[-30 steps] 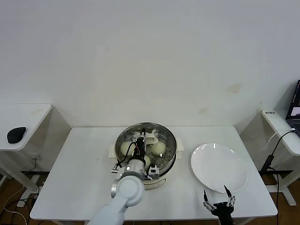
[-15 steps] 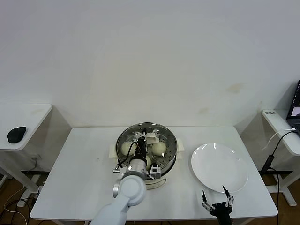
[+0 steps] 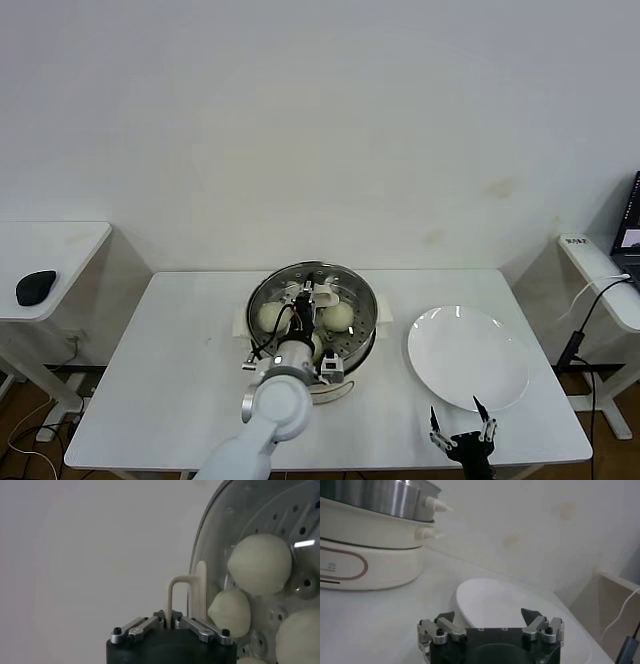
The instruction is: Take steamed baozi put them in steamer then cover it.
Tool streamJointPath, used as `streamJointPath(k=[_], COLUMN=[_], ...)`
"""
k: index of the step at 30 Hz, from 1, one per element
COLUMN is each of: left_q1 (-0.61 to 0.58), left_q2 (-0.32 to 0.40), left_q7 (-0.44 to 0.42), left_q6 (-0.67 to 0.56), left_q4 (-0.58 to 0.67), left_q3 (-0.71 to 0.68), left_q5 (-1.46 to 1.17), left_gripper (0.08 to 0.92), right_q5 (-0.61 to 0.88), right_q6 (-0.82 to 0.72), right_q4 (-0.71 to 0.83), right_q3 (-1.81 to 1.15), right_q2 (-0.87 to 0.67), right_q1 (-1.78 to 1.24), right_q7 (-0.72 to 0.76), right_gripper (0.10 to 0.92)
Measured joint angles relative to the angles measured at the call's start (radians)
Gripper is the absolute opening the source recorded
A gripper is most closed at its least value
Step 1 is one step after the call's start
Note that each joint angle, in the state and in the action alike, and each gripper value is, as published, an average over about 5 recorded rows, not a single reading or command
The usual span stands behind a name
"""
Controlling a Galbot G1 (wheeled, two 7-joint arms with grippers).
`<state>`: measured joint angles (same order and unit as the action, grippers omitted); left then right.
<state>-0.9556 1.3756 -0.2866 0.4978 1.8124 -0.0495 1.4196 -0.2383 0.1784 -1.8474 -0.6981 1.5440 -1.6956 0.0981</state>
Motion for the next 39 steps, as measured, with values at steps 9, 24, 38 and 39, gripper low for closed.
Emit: streamJointPath(k=[9, 24, 38, 39], left_q1=[-0.027, -0.220, -0.562, -0.587], left_q2=[-0.027, -0.131, -0.153, -0.151], left_q7=[0.013, 0.103, 0.346, 0.356], left_q6=[-0.003, -0.051, -0.315, -0.336], left_q4=[0.043, 0.271, 0.431, 0.432], left_q3=[0.015, 0.097, 0.465, 0.494], left_q5=[-0.008, -0.165, -0.923, -0.989], left_gripper=[0.524, 0.822, 0.823, 0.823], right_q5=[-0.004, -0.005, 0.039, 0.046], right_q6=[0.000, 0.007, 0.010, 0.010], right_q4=[0.000, 0.001, -0.022, -0.026], right_q3=[0.002, -0.006, 0.015, 0.017], right_q2=[0.001, -0.008, -0.039, -0.044], right_q1=[-0.002, -0.011, -0.021, -0.024], right_q7=[0.001, 0.001, 0.011, 0.014], right_gripper=[0.823, 0.823, 0.823, 0.823])
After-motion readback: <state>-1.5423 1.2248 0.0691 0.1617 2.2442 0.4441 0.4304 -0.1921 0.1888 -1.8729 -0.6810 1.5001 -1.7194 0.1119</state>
